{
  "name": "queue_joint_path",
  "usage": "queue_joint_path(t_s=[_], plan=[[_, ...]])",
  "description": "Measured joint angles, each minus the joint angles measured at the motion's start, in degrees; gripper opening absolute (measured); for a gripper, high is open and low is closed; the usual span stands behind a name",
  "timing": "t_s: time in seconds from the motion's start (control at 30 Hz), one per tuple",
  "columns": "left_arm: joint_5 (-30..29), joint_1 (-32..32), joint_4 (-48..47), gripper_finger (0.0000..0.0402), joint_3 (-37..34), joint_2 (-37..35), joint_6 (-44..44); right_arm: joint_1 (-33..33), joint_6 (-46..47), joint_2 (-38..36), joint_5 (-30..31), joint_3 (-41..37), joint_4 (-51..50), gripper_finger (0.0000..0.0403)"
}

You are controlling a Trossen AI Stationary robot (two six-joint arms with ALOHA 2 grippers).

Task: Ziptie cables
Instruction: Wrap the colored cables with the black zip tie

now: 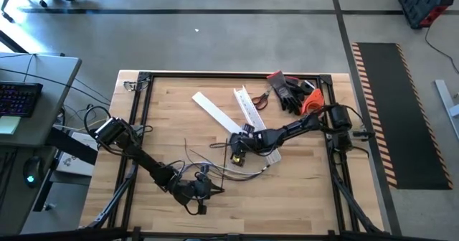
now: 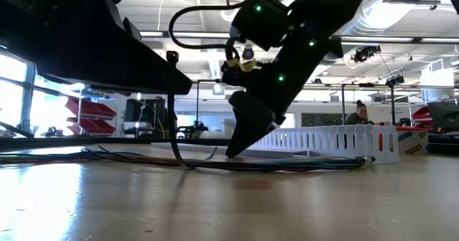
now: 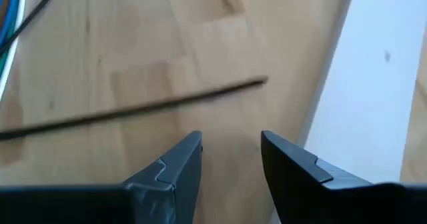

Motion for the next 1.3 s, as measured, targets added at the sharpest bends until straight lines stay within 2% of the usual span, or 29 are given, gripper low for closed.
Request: queue_joint_path(t_s=[0.17, 0.27, 0.5, 0.6, 0.7, 1.07, 1.3], plan=[[0.02, 0.00, -0.38, 0.0000, 0.00, 0.00, 0.04, -3.43, -2.07, 0.05, -6.97, -0.04, 2.90, 0.0143], [0.10, 0.00, -0.28, 0.0000, 0.00, 0.00, 0.18, -5.36, -2.48, 0.05, -12.09, -0.19, 4.07, 0.0162], [0.44, -0.04, -0.59, 0.0000, 0.00, 0.00, 0.63, -8.40, 3.66, -0.10, -22.60, -10.18, 24.47, 0.0216], [0.44, -0.04, -0.58, 0.0000, 0.00, 0.00, 0.66, -8.62, 6.57, -0.15, -23.13, -15.35, 34.63, 0.0221], [0.44, 0.05, -0.59, 0.0000, 0.00, 0.00, 0.68, -8.62, 8.27, -0.15, -22.98, -17.93, 39.54, 0.0218], [2.36, 1.20, 0.06, 0.0000, 0.00, 0.00, 0.66, -7.30, 3.65, 0.01, -20.30, -13.34, 31.23, 0.0199], [2.44, 1.18, -0.07, 0.0000, 0.00, 0.00, 0.61, -4.22, -3.51, 0.01, -16.56, -13.07, 31.05, 0.0199]])
